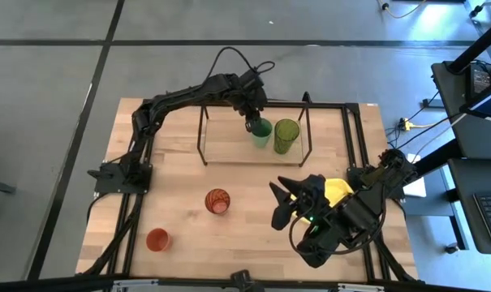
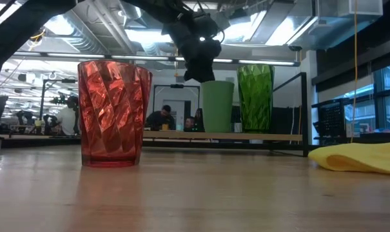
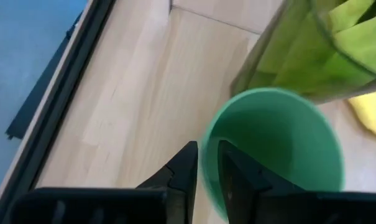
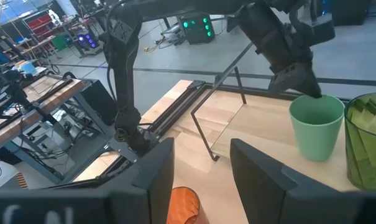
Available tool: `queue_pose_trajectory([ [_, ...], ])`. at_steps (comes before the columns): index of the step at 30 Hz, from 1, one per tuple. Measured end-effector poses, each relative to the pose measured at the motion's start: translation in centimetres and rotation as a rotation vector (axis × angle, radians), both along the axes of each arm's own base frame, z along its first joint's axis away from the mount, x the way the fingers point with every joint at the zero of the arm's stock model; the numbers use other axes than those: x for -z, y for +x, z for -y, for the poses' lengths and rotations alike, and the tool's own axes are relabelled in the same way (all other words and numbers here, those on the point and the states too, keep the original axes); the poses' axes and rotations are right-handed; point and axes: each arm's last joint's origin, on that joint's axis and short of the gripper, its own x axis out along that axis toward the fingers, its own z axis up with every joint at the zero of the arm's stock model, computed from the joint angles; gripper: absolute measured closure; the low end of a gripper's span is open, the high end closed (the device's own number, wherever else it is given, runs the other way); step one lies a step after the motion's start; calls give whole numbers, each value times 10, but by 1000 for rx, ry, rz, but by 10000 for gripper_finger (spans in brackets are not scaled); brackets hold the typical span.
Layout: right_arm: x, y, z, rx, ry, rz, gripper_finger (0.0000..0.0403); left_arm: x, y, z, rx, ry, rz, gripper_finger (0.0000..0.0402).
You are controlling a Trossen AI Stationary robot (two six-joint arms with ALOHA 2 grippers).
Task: Stack small to large cups/mugs on shelf
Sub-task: Put the green cup on the shelf
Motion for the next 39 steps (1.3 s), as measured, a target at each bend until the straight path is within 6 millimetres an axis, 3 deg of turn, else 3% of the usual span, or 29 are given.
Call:
queue_pose_trajectory([
  [20,0,0,0,0,0,-1,245,-15,-10,5,-12,25,-6,346],
  [32,-1,0,0,0,2,1,245,-12,-21,-9,-87,76,-89,346],
  [39,-1,0,0,-1,0,0,245,3,-25,-12,-72,-2,-129,346],
])
